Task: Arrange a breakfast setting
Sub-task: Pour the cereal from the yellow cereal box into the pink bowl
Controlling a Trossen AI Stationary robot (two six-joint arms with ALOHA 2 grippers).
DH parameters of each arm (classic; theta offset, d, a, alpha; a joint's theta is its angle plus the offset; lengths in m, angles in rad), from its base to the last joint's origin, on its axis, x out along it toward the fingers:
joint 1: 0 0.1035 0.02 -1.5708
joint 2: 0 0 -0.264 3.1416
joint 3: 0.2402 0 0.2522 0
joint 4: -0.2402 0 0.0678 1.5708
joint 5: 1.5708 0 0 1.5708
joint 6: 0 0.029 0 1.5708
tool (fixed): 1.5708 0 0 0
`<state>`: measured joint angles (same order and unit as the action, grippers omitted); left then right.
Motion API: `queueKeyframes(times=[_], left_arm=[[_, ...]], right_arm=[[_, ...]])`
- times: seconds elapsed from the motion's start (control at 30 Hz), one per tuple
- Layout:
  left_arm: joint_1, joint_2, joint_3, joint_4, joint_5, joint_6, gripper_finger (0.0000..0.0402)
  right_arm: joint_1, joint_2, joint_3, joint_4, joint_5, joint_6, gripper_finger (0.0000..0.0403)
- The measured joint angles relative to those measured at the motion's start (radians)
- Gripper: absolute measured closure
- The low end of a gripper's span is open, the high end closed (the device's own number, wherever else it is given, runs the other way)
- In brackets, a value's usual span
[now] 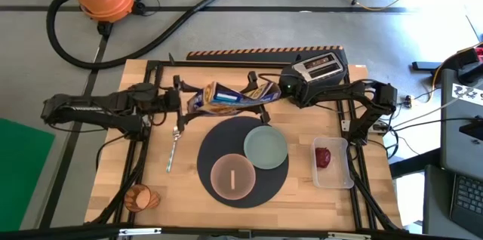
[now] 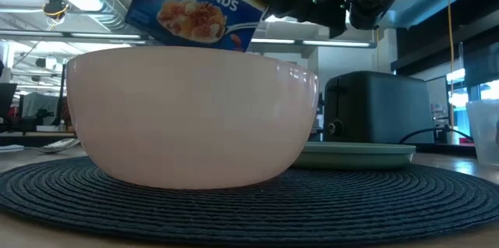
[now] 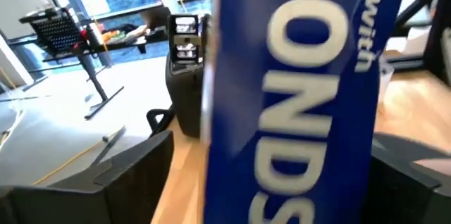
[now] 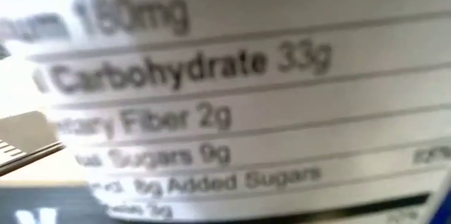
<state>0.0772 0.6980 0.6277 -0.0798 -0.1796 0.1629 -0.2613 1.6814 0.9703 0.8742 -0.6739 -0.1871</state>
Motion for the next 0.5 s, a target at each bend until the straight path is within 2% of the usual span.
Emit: queueKeyframes(times=[0.1, 0.23, 0.5], left_arm=[[0.000, -0.015, 0.000, -0.005, -0.010, -0.001, 0.0014], [0.000, 0.015, 0.001, 0.001, 0.006, -0.003, 0.0003], [0.001, 0.131, -0.002, 0.058, 0.044, 0.027, 0.0021]], right_arm=[[-0.009, 0.000, -0.002, 0.048, -0.047, 0.003, 0.0217], [-0.007, 0.000, -0.002, 0.077, -0.052, 0.001, 0.0211], [-0.006, 0.042, -0.002, 0.152, -0.079, 0.043, 0.0207]])
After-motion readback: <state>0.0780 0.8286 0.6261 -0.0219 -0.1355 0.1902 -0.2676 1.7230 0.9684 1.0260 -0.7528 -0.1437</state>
